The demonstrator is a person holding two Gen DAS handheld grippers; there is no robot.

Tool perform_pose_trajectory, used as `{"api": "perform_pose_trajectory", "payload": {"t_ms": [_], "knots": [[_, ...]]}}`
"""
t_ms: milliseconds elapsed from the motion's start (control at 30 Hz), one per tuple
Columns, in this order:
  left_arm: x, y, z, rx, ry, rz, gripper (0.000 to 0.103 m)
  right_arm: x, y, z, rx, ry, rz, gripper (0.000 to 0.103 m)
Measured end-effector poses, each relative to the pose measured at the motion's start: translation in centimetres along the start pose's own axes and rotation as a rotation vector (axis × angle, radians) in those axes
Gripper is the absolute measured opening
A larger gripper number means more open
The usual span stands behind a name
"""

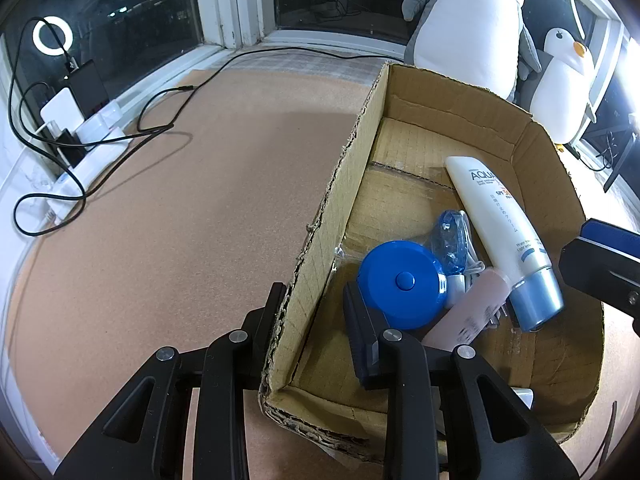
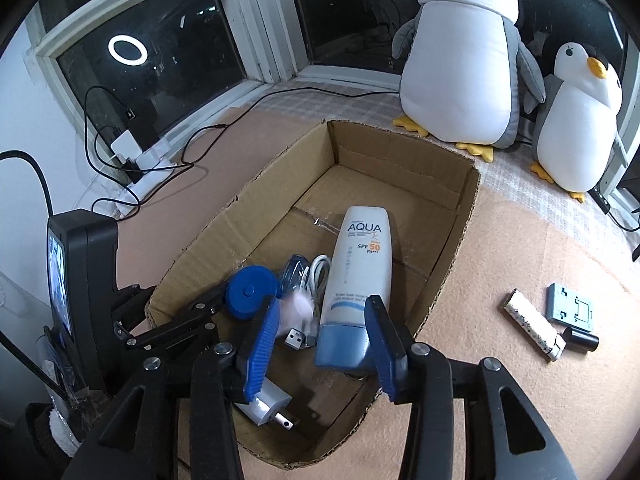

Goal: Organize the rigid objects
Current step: 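Carry the lotion bottle into the box and open the right gripper, then move the right gripper to the patterned white lighter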

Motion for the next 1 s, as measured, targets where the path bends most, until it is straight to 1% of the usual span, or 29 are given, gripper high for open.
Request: {"api": "perform_pose_trajectory", "payload": {"t_ms": [33, 67, 133, 233, 367, 733, 1000], "knots": [[0.0, 0.0, 0.0, 0.0, 0.0, 0.0, 0.027, 0.0, 0.0, 0.0, 0.0, 0.002, 0.001, 0.045], [0.0, 0.0, 0.0, 0.0, 0.0, 0.0, 0.027, 0.1, 0.0, 0.1, -0.002, 0.005, 0.001, 0.05], [0.0, 0.0, 0.0, 0.0, 0.0, 0.0, 0.027, 0.1, -0.1, 0.2, -0.009, 0.008, 0.003, 0.054], [0.0, 0.0, 0.0, 0.0, 0.0, 0.0, 0.027, 0.2, -0.1, 0.4, -0.011, 0.014, 0.007, 0.055], [0.0, 0.0, 0.0, 0.0, 0.0, 0.0, 0.027, 0.3, -0.1, 0.5, -0.015, 0.028, 0.014, 0.061], [0.0, 0.0, 0.0, 0.0, 0.0, 0.0, 0.027, -0.3, 0.2, 1.5, -0.035, 0.04, 0.01, 0.062], [0.0, 0.0, 0.0, 0.0, 0.0, 0.0, 0.027, -2.0, 0.8, 2.2, -0.047, 0.037, -0.02, 0.062]]}}
Point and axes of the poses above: each gripper's, at about its wrist camera, not at the fingertips, and z roughly against the way its jaws point, x to its left, y to its underside, the point moved 3 cm from there along -z, roughly the way its jaws point, and after that the axes turned 11 degrees about x, right-handed, at the moved point
